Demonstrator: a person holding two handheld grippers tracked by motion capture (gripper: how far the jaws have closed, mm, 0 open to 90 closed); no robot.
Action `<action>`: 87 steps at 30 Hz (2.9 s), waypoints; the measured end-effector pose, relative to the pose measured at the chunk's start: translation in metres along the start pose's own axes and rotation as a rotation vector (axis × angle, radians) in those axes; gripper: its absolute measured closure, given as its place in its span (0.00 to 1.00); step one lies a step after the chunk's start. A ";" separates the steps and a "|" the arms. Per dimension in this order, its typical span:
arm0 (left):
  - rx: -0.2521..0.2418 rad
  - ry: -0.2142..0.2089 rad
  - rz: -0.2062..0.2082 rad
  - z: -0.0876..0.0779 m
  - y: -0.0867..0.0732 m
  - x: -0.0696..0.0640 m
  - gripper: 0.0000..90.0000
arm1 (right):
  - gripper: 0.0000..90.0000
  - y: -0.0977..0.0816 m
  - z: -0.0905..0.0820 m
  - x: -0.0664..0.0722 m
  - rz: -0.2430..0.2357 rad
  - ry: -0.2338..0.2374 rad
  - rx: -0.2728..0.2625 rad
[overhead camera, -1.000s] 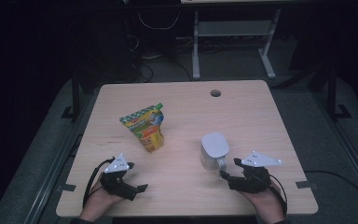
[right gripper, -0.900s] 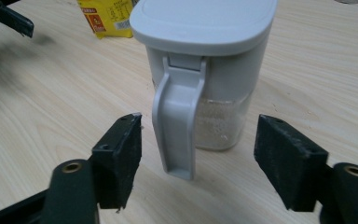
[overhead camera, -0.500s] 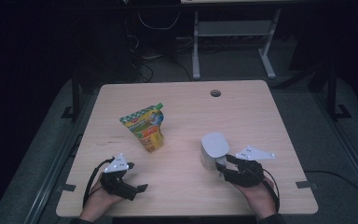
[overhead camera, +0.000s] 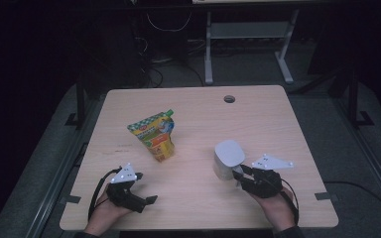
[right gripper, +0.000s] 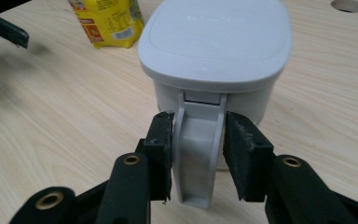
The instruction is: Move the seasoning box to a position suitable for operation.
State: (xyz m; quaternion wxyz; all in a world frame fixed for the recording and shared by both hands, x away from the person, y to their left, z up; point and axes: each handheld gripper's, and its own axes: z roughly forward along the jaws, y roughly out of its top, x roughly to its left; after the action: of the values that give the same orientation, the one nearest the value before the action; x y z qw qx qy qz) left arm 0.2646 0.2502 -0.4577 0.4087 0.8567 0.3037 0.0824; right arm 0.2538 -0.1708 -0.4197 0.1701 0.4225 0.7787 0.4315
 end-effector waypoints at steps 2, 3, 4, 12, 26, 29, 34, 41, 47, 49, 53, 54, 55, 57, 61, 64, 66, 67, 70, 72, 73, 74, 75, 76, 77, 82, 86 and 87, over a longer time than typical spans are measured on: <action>0.001 0.000 -0.001 0.000 0.000 0.000 0.00 | 0.71 0.000 0.000 -0.002 0.000 -0.006 -0.002; -0.001 0.000 -0.003 0.000 0.000 0.000 0.00 | 0.72 0.000 -0.001 -0.004 -0.002 -0.013 -0.003; -0.001 -0.001 -0.004 0.000 0.000 0.000 0.00 | 0.72 -0.001 -0.002 -0.008 -0.005 -0.016 -0.005; 0.002 -0.006 0.000 0.002 0.001 -0.002 0.00 | 0.72 0.002 0.002 -0.018 -0.040 0.029 -0.019; -0.006 -0.019 0.000 0.001 0.000 0.000 0.05 | 0.76 0.007 0.006 -0.020 -0.062 0.027 -0.010; -0.008 -0.020 0.000 0.001 0.000 0.000 0.05 | 0.76 0.007 0.006 -0.021 -0.072 0.030 -0.007; -0.008 -0.020 0.002 0.001 0.000 -0.001 0.05 | 0.76 0.006 0.006 -0.023 -0.095 0.034 -0.023; -0.005 -0.023 0.008 0.001 0.001 -0.001 0.05 | 0.76 0.005 0.003 -0.023 -0.119 0.050 -0.039; -0.005 -0.026 0.009 0.002 0.001 -0.002 0.05 | 0.76 0.005 0.002 -0.019 -0.135 0.104 -0.041; -0.004 -0.028 0.010 0.003 0.001 -0.002 0.05 | 0.76 0.005 0.003 -0.015 -0.149 0.123 -0.045; -0.002 -0.031 0.012 0.003 0.001 -0.002 0.05 | 0.76 0.005 0.006 -0.008 -0.174 0.166 -0.049; -0.003 -0.031 0.010 0.003 0.001 -0.002 0.05 | 0.76 0.005 0.006 -0.005 -0.181 0.176 -0.048; -0.003 -0.032 0.011 0.003 0.002 -0.002 0.05 | 0.76 0.005 0.007 -0.004 -0.185 0.189 -0.046; -0.004 -0.034 0.010 0.003 0.001 -0.003 0.05 | 0.76 0.005 0.008 0.000 -0.201 0.207 -0.049; -0.002 -0.036 0.011 0.003 0.002 -0.003 0.05 | 0.76 0.005 0.011 0.006 -0.218 0.254 -0.049; -0.002 -0.036 0.010 0.004 0.002 -0.003 0.05 | 0.76 0.004 0.012 0.009 -0.241 0.293 -0.057; -0.001 -0.037 0.011 0.004 0.002 -0.003 0.05 | 0.76 0.004 0.013 0.012 -0.253 0.316 -0.055; -0.001 -0.037 0.011 0.004 0.002 -0.003 0.05 | 0.76 0.004 0.014 0.013 -0.262 0.324 -0.060; 0.000 -0.039 0.017 0.004 0.002 -0.003 0.05 | 0.76 0.002 0.015 0.014 -0.269 0.346 -0.058; 0.000 -0.039 0.017 0.004 0.002 -0.003 0.05 | 0.76 0.001 0.016 0.013 -0.276 0.348 -0.058; 0.000 -0.039 0.017 0.004 0.002 -0.003 0.05 | 0.76 0.001 0.016 0.013 -0.276 0.348 -0.058; 0.000 -0.039 0.017 0.004 0.002 -0.003 0.05 | 0.76 0.001 0.015 0.013 -0.276 0.348 -0.058; 0.001 -0.039 0.017 0.004 0.002 -0.003 0.05 | 0.76 0.001 0.015 0.013 -0.275 0.347 -0.058; 0.000 -0.040 0.017 0.004 0.002 -0.004 0.05 | 0.76 0.000 0.015 0.013 -0.272 0.347 -0.056; 0.000 -0.040 0.017 0.004 0.002 -0.004 0.05 | 0.75 0.000 0.015 0.013 -0.275 0.346 -0.057; 0.000 -0.040 0.015 0.004 0.002 -0.004 0.05 | 0.62 -0.002 0.011 0.009 -0.250 0.339 -0.043; -0.002 -0.039 0.010 0.004 0.002 -0.003 0.05 | 0.59 -0.005 0.003 0.004 -0.212 0.344 -0.042; -0.002 -0.039 0.009 0.003 0.002 -0.004 0.06 | 0.59 -0.006 0.000 0.003 -0.205 0.342 -0.043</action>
State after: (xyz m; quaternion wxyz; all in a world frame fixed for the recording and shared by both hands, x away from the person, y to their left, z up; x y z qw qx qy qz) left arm 0.2638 0.2451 -0.4584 0.4151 0.8592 0.2915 0.0678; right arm 0.2492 -0.1696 -0.4245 0.0874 0.2577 0.8257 0.4941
